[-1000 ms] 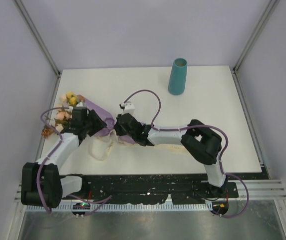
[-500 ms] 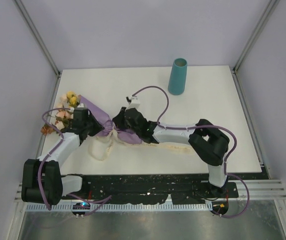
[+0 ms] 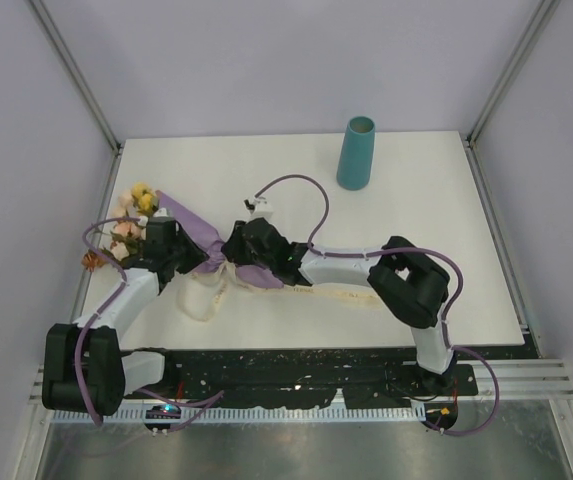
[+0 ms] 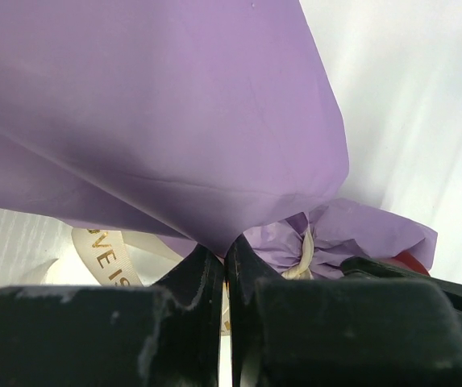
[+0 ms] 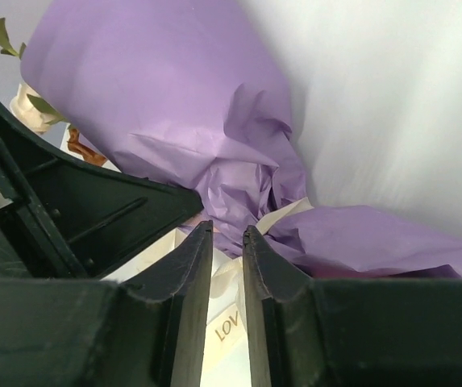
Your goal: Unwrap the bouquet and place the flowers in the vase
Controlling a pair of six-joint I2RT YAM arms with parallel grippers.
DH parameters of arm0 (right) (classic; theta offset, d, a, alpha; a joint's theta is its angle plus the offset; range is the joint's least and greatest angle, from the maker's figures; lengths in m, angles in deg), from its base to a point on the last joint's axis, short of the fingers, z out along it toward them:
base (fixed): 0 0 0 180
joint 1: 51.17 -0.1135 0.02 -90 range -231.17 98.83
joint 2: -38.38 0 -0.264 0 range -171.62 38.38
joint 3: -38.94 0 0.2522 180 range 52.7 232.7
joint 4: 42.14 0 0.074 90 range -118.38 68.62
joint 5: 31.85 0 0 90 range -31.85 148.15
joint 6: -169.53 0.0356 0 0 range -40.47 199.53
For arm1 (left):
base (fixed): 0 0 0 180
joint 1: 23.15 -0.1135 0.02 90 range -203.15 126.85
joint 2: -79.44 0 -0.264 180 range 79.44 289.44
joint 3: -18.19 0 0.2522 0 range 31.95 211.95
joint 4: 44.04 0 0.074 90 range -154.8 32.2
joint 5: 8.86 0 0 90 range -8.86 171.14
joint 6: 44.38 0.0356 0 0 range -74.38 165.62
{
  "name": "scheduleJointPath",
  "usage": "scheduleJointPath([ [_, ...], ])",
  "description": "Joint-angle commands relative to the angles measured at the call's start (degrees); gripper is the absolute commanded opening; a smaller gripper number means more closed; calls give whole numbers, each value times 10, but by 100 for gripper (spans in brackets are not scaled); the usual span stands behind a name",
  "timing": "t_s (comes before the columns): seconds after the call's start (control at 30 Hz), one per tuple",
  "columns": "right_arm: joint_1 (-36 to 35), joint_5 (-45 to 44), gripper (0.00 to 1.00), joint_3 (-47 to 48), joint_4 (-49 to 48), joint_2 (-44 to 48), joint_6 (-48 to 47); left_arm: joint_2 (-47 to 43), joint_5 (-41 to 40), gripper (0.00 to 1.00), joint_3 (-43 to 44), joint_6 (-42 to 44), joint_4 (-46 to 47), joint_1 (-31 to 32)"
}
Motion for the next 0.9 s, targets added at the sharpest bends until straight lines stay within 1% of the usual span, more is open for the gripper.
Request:
scheduleJointPath([
  [0.0,-8,-1,28,38,20,-13,-2,-13,10,7,-4,-4,2,0],
  [0.47,-19,-54,32,89,120,-62,-20,-13,9,7,-8,-6,2,0],
  [0.57,-22,-84,32,117,157,-73,-27,-15,9,8,-9,-6,2,0],
  [0.67,-34,-112,29,137,222,-77,-27,-15,6,7,-9,-4,2,1],
  [0.73,-41,-146,28,150,245,-79,-34,-15,5,7,-9,-4,2,0],
  [0.87,-42,-155,27,162,265,-87,-33,-12,6,7,-10,-7,2,0],
])
